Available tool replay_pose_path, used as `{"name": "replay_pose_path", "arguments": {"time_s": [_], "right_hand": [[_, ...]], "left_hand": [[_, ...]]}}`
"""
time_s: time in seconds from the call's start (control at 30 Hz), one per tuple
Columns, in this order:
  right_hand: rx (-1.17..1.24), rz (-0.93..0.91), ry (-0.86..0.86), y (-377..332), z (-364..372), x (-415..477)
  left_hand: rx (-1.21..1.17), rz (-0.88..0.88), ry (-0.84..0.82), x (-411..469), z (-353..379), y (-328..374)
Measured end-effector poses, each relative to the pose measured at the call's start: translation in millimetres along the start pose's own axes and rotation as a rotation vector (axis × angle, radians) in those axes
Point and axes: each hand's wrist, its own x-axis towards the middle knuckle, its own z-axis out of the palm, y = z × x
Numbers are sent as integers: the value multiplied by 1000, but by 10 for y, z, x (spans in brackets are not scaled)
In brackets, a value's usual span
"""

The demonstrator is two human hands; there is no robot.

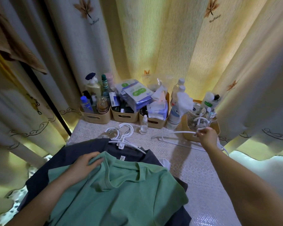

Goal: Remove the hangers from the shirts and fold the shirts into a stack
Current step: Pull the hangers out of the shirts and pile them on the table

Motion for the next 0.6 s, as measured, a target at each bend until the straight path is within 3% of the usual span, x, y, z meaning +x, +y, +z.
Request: {"name": "replay_pose_path", "arguments": {"time_s": [0.27,0.37,0.47,0.53,0.6], "right_hand": [[51,171,147,-189,69,-304],[140,31,49,-464,195,-654],[212,-194,-347,-788,336,-1080],[137,-326,-607,-973,437,-1308],[-13,-450,-663,-1099,557,-1449]], "left_hand": [[-8,49,22,-17,-45,120],[-38,63,10,-23,-85,251],[-130,-82,-297,-110,-179,369],[83,-194,-661,-169,-228,393],[324,-222,-939,-199,-241,389]]}}
